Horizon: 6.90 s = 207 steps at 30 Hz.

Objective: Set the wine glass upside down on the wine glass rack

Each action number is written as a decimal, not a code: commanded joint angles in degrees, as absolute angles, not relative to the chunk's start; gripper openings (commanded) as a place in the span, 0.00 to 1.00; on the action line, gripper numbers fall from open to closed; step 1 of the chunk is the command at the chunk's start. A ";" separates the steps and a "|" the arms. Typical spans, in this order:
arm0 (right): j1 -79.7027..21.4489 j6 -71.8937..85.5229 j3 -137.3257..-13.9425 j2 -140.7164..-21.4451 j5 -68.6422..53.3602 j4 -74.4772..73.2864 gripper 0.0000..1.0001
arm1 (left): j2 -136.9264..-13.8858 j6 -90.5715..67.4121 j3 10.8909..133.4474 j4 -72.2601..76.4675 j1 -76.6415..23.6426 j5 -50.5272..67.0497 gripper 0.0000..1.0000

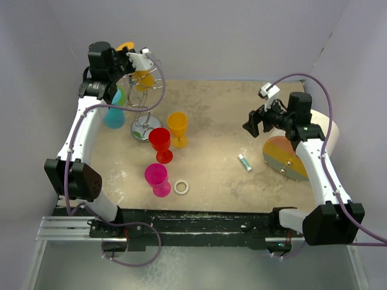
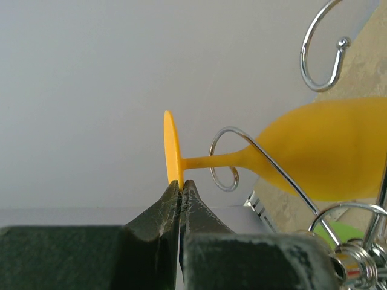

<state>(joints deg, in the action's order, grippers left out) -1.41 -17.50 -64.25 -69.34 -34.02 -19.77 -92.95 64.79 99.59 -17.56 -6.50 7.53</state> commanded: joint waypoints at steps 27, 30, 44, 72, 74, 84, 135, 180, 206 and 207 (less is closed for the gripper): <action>-0.45 -18.35 -64.16 -69.00 -34.71 -17.84 0.93 | -97.66 60.30 107.88 -19.29 -6.09 3.73 0.00; -0.43 -18.31 -64.16 -68.95 -34.85 -17.84 0.93 | -97.39 60.23 107.98 -20.55 -6.06 3.54 0.00; -0.18 -18.35 -64.07 -68.82 -34.97 -17.93 0.93 | -99.61 59.27 109.73 -20.54 -5.98 2.37 0.00; -0.07 -18.63 -64.07 -68.74 -34.77 -17.93 0.93 | -98.25 56.28 110.03 -25.40 -5.36 2.55 0.00; 0.00 -18.63 -64.01 -68.73 -34.75 -17.92 0.93 | -98.13 56.12 110.02 -25.85 -5.36 2.79 0.00; 0.00 -18.60 -64.07 -68.73 -34.93 -17.93 0.93 | -97.61 54.85 110.19 -27.54 -5.45 3.61 0.01; 0.00 -18.80 -63.90 -68.56 -35.15 -18.02 0.94 | -97.64 49.09 112.53 -32.16 -5.37 7.46 0.42; 0.00 -16.87 -64.71 -68.64 -36.39 -17.16 0.94 | -87.64 11.44 111.11 -30.43 5.54 27.71 0.75; -19.73 -6.24 -86.84 -84.55 -26.91 -9.50 0.85 | -75.20 6.36 101.45 -28.93 5.60 17.68 0.99; -21.27 -6.04 -88.15 -86.15 -26.15 -9.54 0.84 | -75.42 7.28 101.51 -29.32 5.57 17.48 0.99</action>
